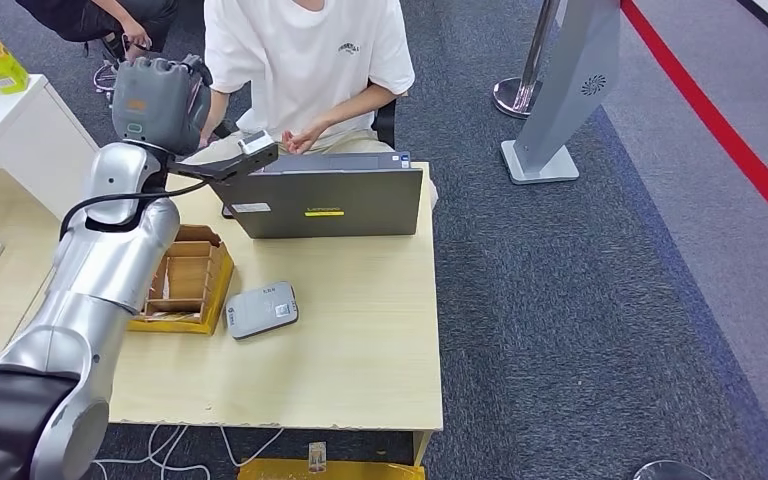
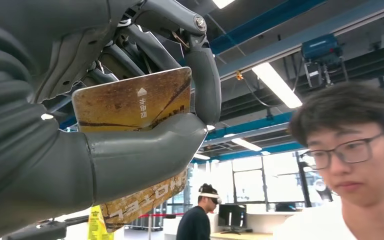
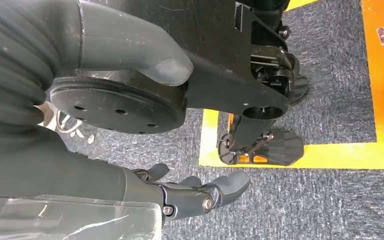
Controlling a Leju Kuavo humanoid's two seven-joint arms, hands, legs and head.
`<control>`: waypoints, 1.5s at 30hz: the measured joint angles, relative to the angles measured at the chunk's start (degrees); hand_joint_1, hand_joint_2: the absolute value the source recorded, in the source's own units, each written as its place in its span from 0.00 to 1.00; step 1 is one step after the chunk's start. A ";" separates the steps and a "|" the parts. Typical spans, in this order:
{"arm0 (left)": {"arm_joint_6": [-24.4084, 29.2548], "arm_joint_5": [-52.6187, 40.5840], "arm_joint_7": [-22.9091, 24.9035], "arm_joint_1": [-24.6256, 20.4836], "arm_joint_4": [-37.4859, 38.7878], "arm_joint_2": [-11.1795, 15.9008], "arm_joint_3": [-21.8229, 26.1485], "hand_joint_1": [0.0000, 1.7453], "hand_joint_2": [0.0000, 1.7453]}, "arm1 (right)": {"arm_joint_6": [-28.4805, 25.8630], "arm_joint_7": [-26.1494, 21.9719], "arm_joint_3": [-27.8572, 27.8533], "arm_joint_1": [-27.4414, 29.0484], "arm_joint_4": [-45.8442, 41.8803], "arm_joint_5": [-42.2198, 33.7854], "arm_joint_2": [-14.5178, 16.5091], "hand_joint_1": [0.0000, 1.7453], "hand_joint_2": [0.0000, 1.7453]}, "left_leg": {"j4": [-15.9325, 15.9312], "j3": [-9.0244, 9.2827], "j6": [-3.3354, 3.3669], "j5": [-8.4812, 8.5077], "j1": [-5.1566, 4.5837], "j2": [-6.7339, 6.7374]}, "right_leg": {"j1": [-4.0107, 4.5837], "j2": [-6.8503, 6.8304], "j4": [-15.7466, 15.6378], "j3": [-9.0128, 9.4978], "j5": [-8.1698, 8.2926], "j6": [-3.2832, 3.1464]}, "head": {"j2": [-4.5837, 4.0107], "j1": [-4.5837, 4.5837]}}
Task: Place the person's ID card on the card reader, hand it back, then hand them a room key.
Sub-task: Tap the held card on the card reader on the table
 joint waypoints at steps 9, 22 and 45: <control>-8.13 2.48 -0.59 4.80 -8.79 -0.55 -3.55 1.00 1.00 | -0.14 -1.19 -0.26 0.21 0.00 -1.11 0.00 0.00 1.00 | 0.00 -0.01 0.00 0.00 -0.01 -0.01 | 0.00 -0.01 0.00 0.00 0.00 0.00 | 0.00 -0.01; -33.70 6.04 5.09 11.49 -21.48 3.74 -19.58 1.00 1.00 | -0.44 -3.37 -3.79 1.91 -0.02 -4.21 -0.15 0.00 1.00 | -0.01 -0.08 0.00 0.01 0.00 -0.01 | 0.00 -0.02 -0.01 -0.07 0.02 -0.01 | 0.00 -0.01; -37.28 6.37 9.57 8.96 -16.42 4.30 -26.85 1.00 1.00 | -1.03 -3.11 -5.20 2.00 -0.02 -4.21 -0.17 0.00 1.00 | 0.00 -0.08 0.02 0.03 -0.01 0.00 | 0.00 -0.01 -0.01 -0.09 0.04 -0.02 | 0.00 -0.02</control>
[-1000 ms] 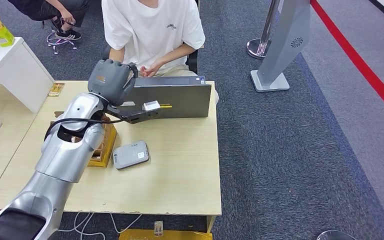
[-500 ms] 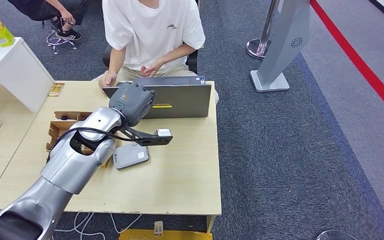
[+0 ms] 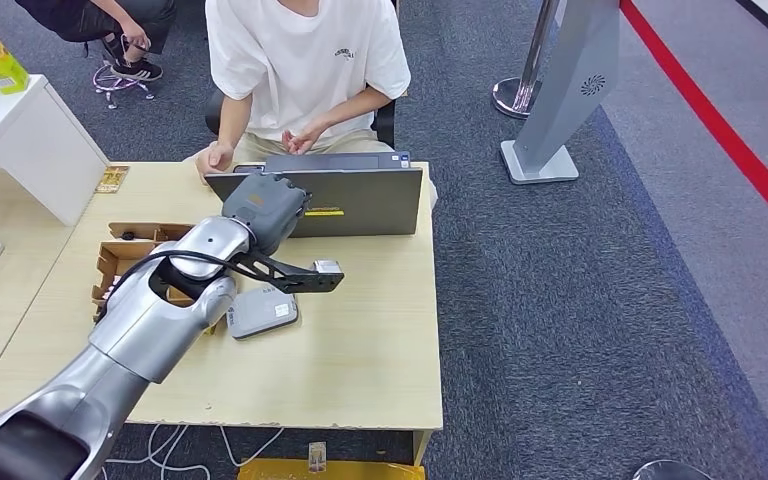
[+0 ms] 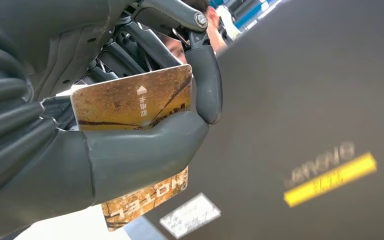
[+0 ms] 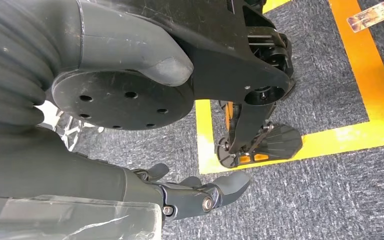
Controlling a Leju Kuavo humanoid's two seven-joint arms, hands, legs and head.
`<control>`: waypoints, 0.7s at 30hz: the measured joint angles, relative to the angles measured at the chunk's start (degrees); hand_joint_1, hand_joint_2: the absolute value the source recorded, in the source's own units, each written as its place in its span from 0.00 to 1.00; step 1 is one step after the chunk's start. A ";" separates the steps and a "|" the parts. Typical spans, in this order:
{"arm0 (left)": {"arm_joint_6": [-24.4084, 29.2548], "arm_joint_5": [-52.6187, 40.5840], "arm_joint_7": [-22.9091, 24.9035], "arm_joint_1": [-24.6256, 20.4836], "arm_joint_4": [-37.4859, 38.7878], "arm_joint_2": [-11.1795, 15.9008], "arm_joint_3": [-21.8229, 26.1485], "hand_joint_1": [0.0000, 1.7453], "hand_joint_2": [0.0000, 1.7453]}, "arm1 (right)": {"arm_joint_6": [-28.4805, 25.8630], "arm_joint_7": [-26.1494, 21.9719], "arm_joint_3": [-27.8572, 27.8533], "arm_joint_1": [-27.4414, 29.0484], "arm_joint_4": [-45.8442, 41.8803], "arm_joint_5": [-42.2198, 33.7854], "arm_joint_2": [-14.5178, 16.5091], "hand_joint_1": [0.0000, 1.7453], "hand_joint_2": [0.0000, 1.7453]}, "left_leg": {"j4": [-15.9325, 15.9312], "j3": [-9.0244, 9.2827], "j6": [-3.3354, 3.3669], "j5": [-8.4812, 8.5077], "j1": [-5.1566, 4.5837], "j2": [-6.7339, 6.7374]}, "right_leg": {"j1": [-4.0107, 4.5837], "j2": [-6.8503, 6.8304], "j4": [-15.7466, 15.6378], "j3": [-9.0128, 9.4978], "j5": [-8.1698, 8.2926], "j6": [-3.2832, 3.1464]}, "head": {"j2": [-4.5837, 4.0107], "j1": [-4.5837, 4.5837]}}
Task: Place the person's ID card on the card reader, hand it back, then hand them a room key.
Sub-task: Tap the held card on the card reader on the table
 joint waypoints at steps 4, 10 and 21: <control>-0.74 -0.06 0.19 -0.56 1.80 -0.08 -1.39 1.00 1.00 | 0.00 0.02 -0.45 0.00 0.00 0.00 0.00 0.00 1.00 | 0.00 0.00 0.00 0.00 0.00 0.00 | 0.00 0.00 0.00 0.00 0.00 0.00 | 0.00 0.01; -3.95 1.00 -0.03 -1.06 3.72 0.09 -3.41 1.00 1.00 | -0.16 0.10 -0.74 0.00 0.00 0.00 -0.02 0.00 1.00 | -0.01 -0.02 0.00 0.00 0.00 0.00 | 0.00 -0.01 0.00 0.00 0.00 0.00 | 0.00 0.01; -4.30 2.69 -0.39 -0.99 6.19 1.07 -6.05 1.00 1.00 | -0.24 0.16 -1.08 0.00 0.00 0.00 -0.07 0.00 1.00 | -0.01 -0.03 0.00 0.00 0.00 0.00 | 0.00 -0.01 0.00 0.00 0.00 0.00 | 0.00 0.02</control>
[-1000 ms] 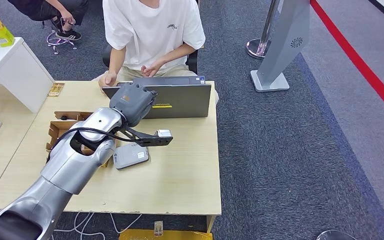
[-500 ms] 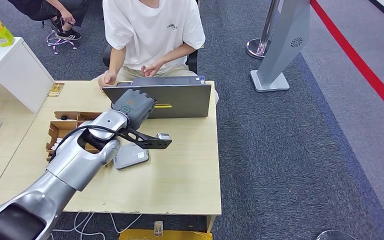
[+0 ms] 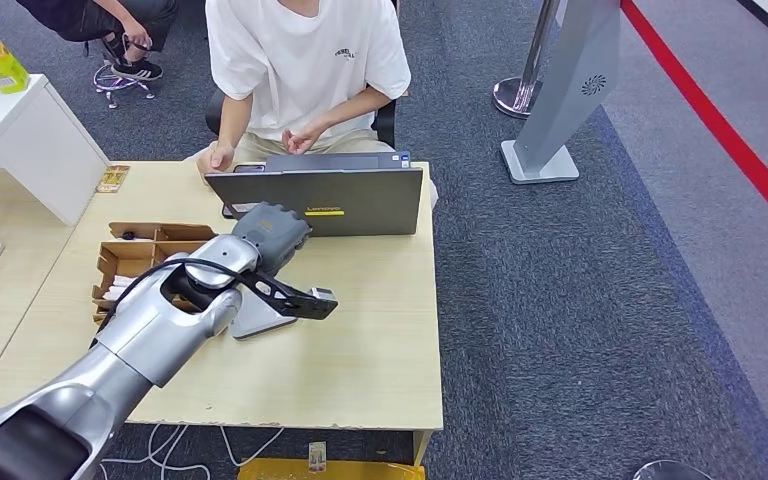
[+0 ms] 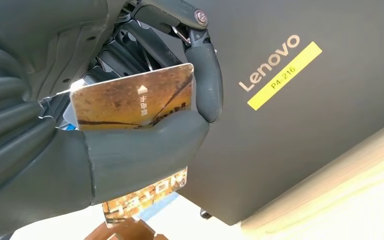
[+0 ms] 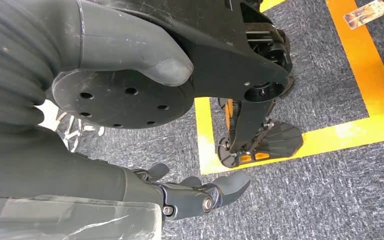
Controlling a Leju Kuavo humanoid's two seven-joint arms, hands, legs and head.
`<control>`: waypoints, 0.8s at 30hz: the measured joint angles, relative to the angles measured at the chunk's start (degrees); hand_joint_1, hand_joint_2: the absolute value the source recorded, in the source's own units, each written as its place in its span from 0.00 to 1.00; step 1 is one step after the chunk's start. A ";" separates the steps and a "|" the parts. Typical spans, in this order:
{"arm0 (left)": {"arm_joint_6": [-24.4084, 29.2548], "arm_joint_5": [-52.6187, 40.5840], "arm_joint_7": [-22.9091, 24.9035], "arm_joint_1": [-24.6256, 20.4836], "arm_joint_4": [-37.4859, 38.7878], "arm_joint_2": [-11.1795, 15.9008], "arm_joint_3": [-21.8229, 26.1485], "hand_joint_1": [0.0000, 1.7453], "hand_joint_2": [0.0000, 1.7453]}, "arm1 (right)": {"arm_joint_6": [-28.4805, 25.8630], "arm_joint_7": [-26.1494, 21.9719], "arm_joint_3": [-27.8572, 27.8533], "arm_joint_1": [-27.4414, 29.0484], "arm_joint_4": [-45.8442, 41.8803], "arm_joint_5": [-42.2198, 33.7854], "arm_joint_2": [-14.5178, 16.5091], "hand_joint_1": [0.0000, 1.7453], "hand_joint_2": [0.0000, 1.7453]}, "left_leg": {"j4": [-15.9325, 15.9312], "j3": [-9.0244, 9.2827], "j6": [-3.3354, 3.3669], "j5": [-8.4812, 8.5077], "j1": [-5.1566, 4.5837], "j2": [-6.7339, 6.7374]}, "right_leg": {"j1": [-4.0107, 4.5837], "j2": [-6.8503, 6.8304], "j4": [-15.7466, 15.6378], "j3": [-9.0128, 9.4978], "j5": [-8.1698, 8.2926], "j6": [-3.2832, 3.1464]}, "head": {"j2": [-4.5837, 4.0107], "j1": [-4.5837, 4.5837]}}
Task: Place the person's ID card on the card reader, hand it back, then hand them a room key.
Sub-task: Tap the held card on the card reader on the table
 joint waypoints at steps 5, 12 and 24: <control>0.31 1.56 -0.12 0.42 0.10 0.96 -0.34 1.00 1.00 | -0.04 -0.04 -0.20 0.00 0.00 0.00 -0.02 0.00 1.00 | 0.00 -0.01 0.00 0.00 0.00 0.00 | 0.00 0.00 0.00 0.00 0.00 0.00 | 0.00 0.01; 1.25 4.78 -1.04 5.42 -3.77 6.23 -0.49 1.00 1.00 | -0.18 -0.27 -1.21 0.03 0.00 -0.18 -0.07 0.00 1.00 | -0.05 0.01 0.00 0.00 0.00 0.05 | 0.00 0.08 0.02 -0.01 -0.01 -0.01 | 0.00 -0.03; 4.60 6.71 -1.37 20.04 -14.00 16.08 1.32 1.00 1.00 | -0.24 -0.28 -2.34 0.07 0.00 -0.23 -0.27 0.00 1.00 | -0.09 -0.04 0.00 0.00 0.01 0.07 | 0.00 0.08 0.00 -0.08 -0.03 -0.01 | 0.00 -0.03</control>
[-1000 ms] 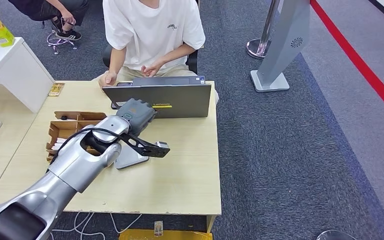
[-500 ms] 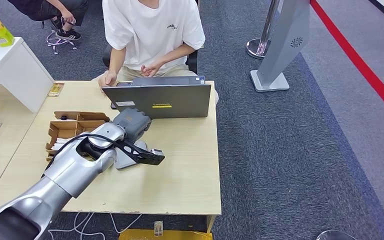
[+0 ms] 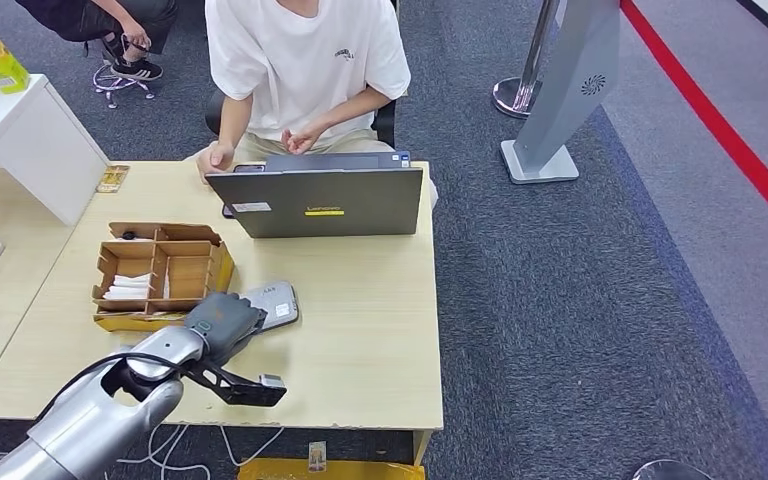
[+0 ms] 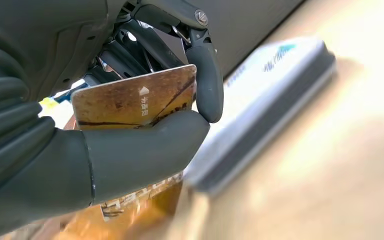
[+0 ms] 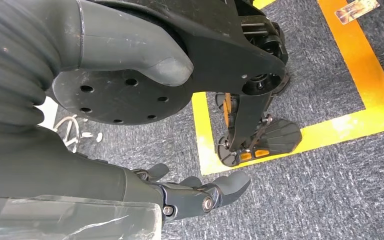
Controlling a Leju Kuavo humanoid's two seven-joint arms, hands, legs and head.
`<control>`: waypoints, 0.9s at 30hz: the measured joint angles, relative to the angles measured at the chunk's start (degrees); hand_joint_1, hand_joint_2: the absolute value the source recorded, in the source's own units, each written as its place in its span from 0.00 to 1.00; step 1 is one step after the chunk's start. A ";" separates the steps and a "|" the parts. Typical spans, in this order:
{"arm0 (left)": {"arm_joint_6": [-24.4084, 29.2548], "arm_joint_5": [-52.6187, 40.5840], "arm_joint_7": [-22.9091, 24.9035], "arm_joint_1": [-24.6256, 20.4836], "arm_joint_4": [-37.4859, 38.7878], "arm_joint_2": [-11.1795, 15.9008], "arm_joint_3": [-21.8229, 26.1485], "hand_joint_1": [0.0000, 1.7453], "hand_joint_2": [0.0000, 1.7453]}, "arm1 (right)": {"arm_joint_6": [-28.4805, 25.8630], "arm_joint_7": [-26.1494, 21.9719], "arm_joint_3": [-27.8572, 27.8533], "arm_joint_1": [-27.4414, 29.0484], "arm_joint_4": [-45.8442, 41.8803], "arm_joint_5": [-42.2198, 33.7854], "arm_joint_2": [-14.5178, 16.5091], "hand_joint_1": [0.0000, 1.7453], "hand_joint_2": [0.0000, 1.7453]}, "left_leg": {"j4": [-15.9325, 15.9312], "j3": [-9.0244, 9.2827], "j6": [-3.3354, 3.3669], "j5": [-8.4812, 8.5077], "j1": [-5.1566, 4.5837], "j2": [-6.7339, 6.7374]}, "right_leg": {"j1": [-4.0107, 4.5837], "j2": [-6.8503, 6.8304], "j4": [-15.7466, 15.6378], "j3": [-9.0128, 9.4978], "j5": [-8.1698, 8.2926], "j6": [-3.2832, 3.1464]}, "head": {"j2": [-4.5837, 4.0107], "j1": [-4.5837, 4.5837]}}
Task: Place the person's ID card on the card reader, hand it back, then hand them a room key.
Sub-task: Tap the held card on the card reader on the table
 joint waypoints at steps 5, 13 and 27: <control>0.26 -0.26 0.00 2.43 -0.95 0.81 1.31 1.00 1.00 | -0.01 0.00 -0.09 -0.01 0.00 0.07 -0.03 0.00 1.00 | 0.02 0.00 0.00 0.01 0.00 -0.01 | 0.00 -0.02 0.00 0.01 0.01 0.00 | 0.00 0.02; 0.86 -1.02 -0.20 3.63 -0.99 0.82 2.17 1.00 1.00 | -0.01 0.00 -0.09 -0.02 0.00 0.13 -0.03 0.00 1.00 | 0.03 0.00 0.00 0.01 0.00 -0.03 | 0.00 -0.02 0.00 0.01 0.02 0.00 | 0.00 0.01; 0.89 -2.14 -0.92 3.79 -0.98 0.29 3.00 1.00 1.00 | -0.01 0.10 -0.09 -0.02 0.00 0.30 -0.05 0.00 1.00 | 0.03 0.00 0.00 0.01 0.00 -0.03 | 0.00 -0.02 0.00 0.01 0.02 0.00 | 0.00 0.02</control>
